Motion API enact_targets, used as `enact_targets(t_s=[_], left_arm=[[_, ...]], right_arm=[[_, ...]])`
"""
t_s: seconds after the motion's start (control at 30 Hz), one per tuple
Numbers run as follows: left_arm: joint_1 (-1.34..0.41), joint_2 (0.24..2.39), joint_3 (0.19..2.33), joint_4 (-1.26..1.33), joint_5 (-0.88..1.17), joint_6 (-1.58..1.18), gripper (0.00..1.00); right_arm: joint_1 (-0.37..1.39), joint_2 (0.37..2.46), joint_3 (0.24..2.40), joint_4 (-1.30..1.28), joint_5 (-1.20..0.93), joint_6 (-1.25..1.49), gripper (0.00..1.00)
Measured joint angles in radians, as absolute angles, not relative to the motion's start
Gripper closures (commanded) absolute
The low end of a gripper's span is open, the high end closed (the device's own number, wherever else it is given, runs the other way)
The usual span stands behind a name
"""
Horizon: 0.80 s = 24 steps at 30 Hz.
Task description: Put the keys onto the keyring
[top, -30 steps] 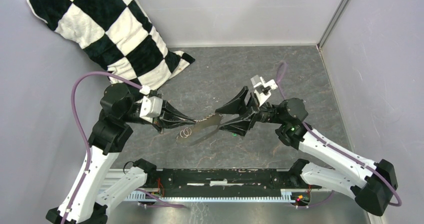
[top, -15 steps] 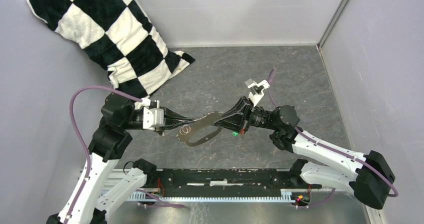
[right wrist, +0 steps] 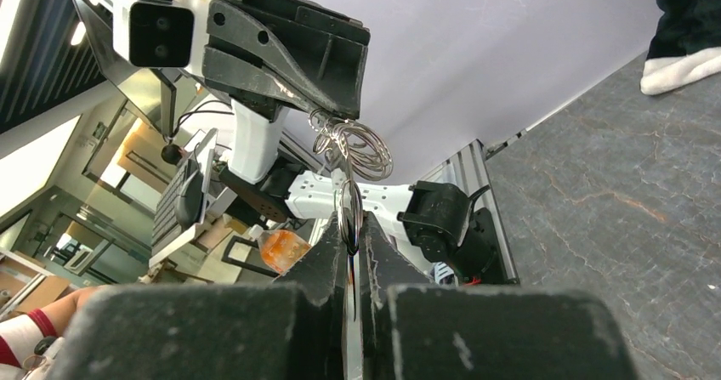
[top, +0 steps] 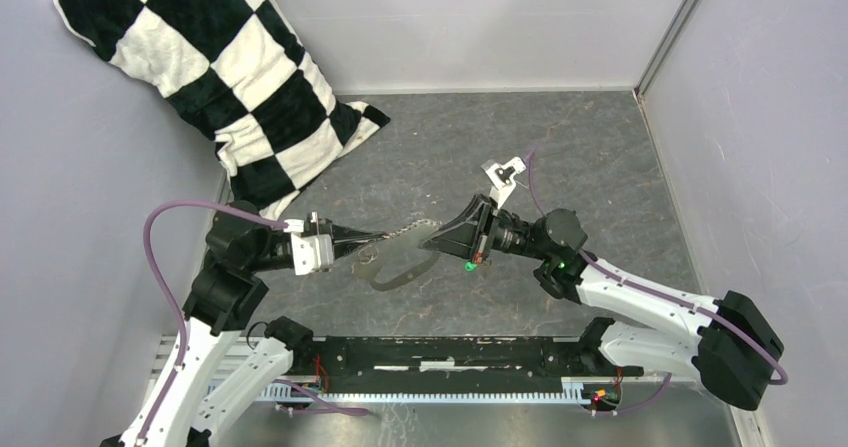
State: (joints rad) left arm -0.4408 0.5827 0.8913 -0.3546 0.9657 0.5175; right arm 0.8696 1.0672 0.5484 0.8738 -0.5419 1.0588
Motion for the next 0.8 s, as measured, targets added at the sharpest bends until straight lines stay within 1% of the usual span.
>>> enact_targets(t_s=[0.2, 0.53, 0.8], left_arm=[[-0.431, 0.599, 0.92, -0.372, 0.98, 0.515, 0.98], [-0.424, 0.654, 1.008, -0.47, 1.09, 0.495, 0.98], [-0.423, 0.687, 1.038, -0.568, 1.159, 0.497, 0.98]], right_arm=[[0.825, 1.11, 0.64, 0.776, -0.628, 1.066, 0.99], [0.773, 1.157, 0.776, 0.667, -0.842, 1.017, 0.99], [0.746, 1.189, 0.831, 0.594, -0.967, 0.965, 0.99]])
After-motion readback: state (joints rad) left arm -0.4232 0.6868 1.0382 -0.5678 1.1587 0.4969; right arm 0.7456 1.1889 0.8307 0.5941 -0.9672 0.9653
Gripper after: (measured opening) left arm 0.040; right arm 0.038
